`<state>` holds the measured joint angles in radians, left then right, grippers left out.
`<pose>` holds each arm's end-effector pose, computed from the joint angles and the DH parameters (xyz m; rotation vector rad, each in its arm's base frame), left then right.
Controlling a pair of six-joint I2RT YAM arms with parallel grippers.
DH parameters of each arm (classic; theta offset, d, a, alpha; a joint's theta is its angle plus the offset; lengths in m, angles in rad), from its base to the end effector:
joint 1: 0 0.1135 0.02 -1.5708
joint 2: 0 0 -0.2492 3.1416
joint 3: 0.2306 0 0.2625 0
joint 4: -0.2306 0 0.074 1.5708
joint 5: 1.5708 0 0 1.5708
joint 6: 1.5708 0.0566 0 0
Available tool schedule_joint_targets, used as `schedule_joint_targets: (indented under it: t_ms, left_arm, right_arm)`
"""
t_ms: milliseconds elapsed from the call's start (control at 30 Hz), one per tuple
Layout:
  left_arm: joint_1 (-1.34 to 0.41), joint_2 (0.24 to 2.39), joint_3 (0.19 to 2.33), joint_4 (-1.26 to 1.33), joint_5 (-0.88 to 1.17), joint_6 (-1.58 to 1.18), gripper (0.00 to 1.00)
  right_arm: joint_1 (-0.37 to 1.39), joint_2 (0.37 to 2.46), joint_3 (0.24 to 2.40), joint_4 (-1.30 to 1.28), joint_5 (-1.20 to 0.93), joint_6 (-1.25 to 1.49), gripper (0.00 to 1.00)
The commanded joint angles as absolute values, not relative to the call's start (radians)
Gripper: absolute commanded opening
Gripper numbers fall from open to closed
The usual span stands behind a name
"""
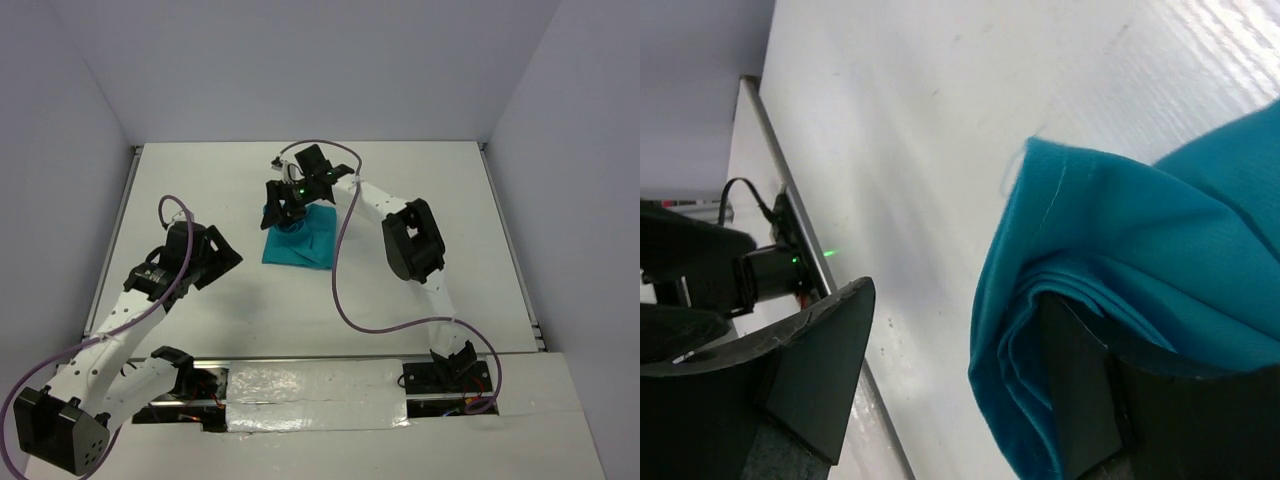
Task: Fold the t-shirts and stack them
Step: Fold the long partially folded tshirt into a neat square
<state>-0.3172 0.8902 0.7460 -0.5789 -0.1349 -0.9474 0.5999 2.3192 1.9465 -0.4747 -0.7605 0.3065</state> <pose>0.2135 -0.0621 0.2438 -0.7917 2.1992 -0.4957 0.4118 0.3289 0.1727 -0.7407 2.4221 1.3148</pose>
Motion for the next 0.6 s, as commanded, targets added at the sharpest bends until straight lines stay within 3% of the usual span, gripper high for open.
schedule_joint_targets:
  t_ms: [0, 233, 567]
  left_arm:
    - [-0.313, 0.885, 0.772, -0.577, -0.152, -0.943, 0.80]
    - [-0.313, 0.893, 0.787, -0.565, -0.150, -0.936, 0.80]
    - [-0.313, 0.897, 0.799, -0.554, -0.150, -0.927, 0.80]
  right_arm:
    - [0.630, 2.215, 1.999, -0.429, -0.837, 0.299, 0.73]
    - [0.641, 2.142, 1.999, -0.374, -0.940, 0.279, 0.77]
    - [0.594, 2.023, 1.847, -0.412, -0.874, 0.158, 0.78]
